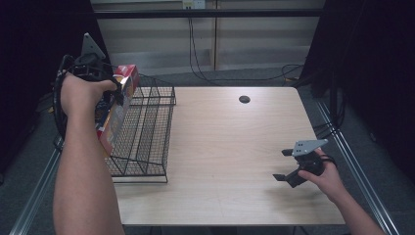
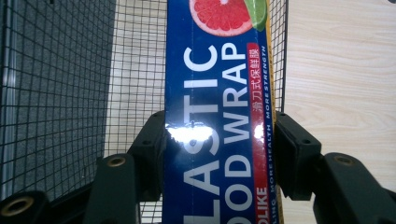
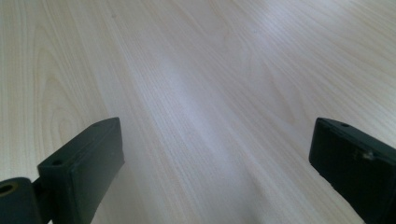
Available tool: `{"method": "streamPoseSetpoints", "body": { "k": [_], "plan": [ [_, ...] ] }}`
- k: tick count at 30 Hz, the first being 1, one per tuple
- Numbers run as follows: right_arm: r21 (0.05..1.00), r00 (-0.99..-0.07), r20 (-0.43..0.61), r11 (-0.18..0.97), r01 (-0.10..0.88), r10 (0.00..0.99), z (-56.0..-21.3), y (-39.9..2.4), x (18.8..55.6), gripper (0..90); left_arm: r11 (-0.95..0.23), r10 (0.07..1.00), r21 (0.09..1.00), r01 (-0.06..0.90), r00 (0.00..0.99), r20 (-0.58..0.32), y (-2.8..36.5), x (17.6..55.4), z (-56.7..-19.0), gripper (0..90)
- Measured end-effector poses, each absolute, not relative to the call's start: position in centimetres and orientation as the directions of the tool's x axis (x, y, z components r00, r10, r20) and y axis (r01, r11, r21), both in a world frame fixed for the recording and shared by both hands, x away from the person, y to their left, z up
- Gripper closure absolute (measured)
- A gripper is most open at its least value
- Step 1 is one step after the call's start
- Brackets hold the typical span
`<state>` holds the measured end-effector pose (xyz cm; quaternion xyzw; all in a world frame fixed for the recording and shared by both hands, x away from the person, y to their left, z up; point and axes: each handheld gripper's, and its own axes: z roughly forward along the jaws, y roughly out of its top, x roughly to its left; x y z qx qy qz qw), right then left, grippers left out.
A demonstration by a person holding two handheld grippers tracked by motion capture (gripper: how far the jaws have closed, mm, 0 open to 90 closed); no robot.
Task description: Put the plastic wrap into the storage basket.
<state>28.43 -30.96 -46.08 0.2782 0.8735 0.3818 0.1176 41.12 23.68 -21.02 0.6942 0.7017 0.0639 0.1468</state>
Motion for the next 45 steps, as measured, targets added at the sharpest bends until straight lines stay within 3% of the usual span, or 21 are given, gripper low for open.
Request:
{"method": "streamPoseSetpoints", "body": {
  "k": [45],
  "plan": [
    [0.73, -0.819, 0.008, 0.556, 0.397, 0.574, -46.1, -30.9, 28.4, 2.9, 0.081, 0.994, 0.301, 0.95, -0.056, -0.093, 27.2, 40.6, -21.5, 45.1]
  ]
}}
